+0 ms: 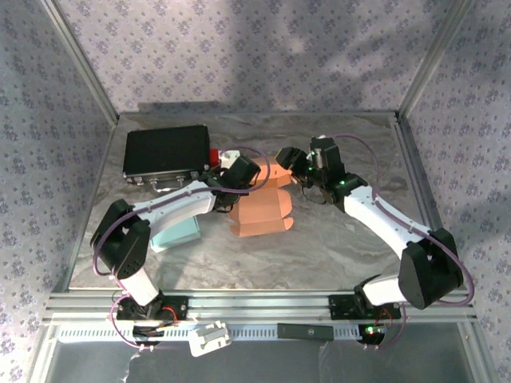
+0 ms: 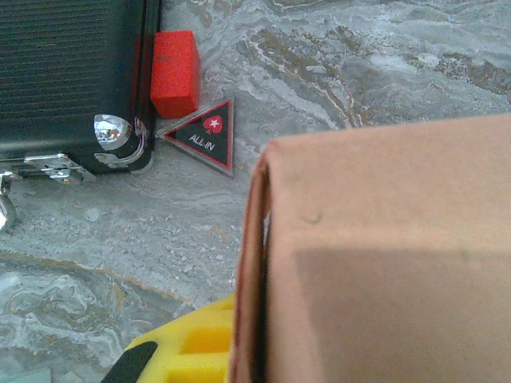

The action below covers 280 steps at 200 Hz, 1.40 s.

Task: Fold the paper box

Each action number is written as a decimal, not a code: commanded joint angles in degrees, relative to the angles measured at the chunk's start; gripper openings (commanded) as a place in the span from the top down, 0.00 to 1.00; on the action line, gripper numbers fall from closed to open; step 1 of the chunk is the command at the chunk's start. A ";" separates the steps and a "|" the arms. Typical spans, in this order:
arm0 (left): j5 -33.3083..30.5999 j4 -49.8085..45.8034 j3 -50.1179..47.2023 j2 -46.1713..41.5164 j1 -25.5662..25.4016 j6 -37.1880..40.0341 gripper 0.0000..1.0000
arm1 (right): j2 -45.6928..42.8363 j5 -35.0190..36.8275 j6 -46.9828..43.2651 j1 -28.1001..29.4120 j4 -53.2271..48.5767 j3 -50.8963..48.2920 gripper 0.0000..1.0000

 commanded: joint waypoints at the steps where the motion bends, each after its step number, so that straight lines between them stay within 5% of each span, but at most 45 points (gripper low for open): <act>1: 0.74 -1.81 1.41 -2.74 -0.67 0.73 1.00 | 1.81 0.80 -2.37 0.01 -1.82 2.62 0.36; 129: 2.56 -0.04 1.51 -3.11 -1.14 1.49 1.00 | 5.90 -9.39 2.38 1.11 7.82 3.48 0.36; 156: 2.59 -1.59 2.29 -3.13 -0.47 1.22 1.00 | -0.37 -2.88 0.23 1.14 3.13 -1.08 0.32; 207: 3.85 -2.84 4.01 -3.45 0.45 2.27 1.00 | -14.58 1.84 -3.60 -1.90 11.10 -17.13 0.22; 238: 11.51 -4.00 5.56 -3.60 3.39 4.03 1.00 | -17.39 -9.57 -11.30 -10.46 15.61 -19.31 0.30; 257: 20.59 -4.54 7.76 -3.28 6.45 7.64 1.00 | -15.07 -20.03 -18.30 -15.97 14.31 -17.17 0.50; 280: 27.61 -9.33 13.70 -0.89 9.06 12.83 1.00 | -13.43 -28.84 -25.51 -19.41 14.28 -15.42 0.53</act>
